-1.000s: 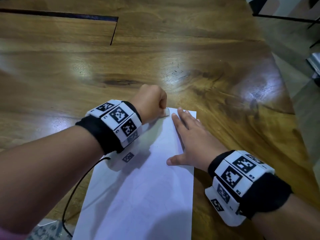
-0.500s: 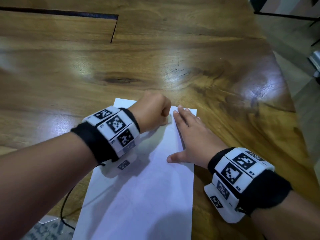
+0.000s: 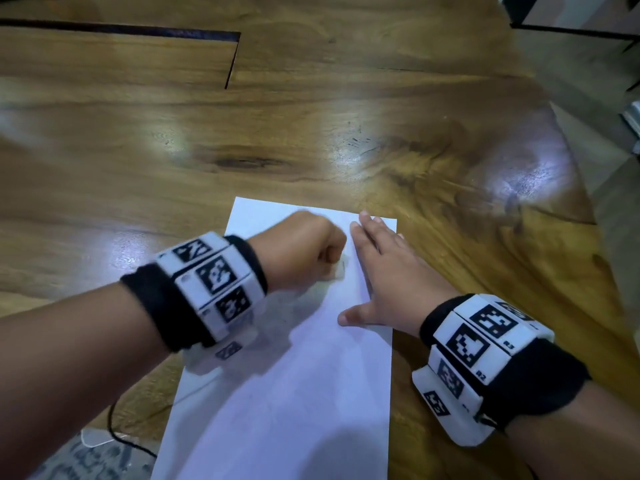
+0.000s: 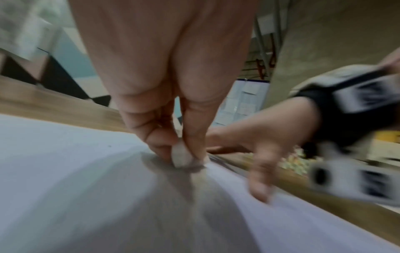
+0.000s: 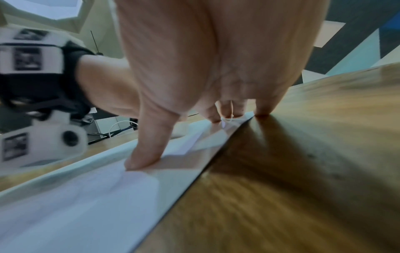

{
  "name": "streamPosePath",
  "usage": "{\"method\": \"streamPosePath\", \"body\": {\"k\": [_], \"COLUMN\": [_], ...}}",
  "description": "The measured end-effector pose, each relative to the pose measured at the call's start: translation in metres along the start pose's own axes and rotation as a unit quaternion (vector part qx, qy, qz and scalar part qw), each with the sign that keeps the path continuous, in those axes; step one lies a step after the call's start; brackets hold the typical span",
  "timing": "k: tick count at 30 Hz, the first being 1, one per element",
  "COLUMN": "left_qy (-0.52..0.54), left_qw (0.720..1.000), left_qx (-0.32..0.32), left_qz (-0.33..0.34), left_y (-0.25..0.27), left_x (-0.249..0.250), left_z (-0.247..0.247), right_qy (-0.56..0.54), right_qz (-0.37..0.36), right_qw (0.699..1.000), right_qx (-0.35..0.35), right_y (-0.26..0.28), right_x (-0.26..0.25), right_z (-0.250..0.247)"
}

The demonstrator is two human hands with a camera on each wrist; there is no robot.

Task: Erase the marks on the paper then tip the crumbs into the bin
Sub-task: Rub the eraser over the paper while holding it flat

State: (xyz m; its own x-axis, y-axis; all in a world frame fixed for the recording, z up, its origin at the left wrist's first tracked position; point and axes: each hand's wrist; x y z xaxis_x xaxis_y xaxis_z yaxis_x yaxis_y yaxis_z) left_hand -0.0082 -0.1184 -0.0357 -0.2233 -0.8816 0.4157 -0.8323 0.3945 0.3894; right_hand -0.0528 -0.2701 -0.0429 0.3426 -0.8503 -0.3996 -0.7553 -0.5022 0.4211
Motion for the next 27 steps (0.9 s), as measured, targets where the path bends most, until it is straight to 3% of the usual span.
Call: {"method": "streamPosePath", "body": {"k": [2,4,9,15,17,22,24,27], "left_qy": [-0.022,-0.004,0.109,0.076,0.069,-0.040,-0.016,0.018], "left_qw": [0.998,0.996,0.985,0.989,0.993,0.995,0.998,0.996], "left_qx": [-0.064,-0.083,0.084,0.092,0.069,-0.086,-0.053,0.075], "left_qz": [0.009,-0.021,-0.107,-0.084,-0.063,-0.022,-0.035,-0.047], "left_y": [0.014,0.015,-0.014,-0.026,-0.018,0.008,-0.002,-0.023], "left_x": [-0.006,-0.013,-0.025,-0.008,-0.010,-0.015,-0.014,-0.009], "left_z": [0.004,-0.003,-0.028,-0.018,-0.013,-0.008,-0.013,-0.020], "right_qy": [0.000,-0.001,0.000,0.007,0.010,0.002,0.003,0.005], "right_qz": [0.000,0.000,0.002,0.005,0.004,0.004,0.003,0.004], "right_qw": [1.000,1.000,1.000,1.000,1.000,1.000,1.000,1.000], "right_qx": [-0.002,-0.004,-0.007,-0.010,-0.010,-0.005,-0.005,-0.007], "right_y": [0.000,0.000,0.000,0.000,0.000,0.000,0.000,0.000], "right_x": [0.000,0.000,0.000,0.000,0.000,0.000,0.000,0.000], "right_z": [0.000,0.000,0.000,0.000,0.000,0.001,0.001,0.001]}}
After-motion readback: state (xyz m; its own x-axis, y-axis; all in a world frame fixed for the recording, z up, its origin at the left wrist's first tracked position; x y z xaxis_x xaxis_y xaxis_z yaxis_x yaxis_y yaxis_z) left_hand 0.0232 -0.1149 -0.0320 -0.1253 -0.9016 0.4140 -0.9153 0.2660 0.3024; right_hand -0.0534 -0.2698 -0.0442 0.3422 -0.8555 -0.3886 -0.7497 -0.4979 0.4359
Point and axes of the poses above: each hand's wrist, its own y-axis away from the middle knuckle, its own z-axis out of the palm, x = y × z, and after that the axes turned 13 degrees about -z, right-handed
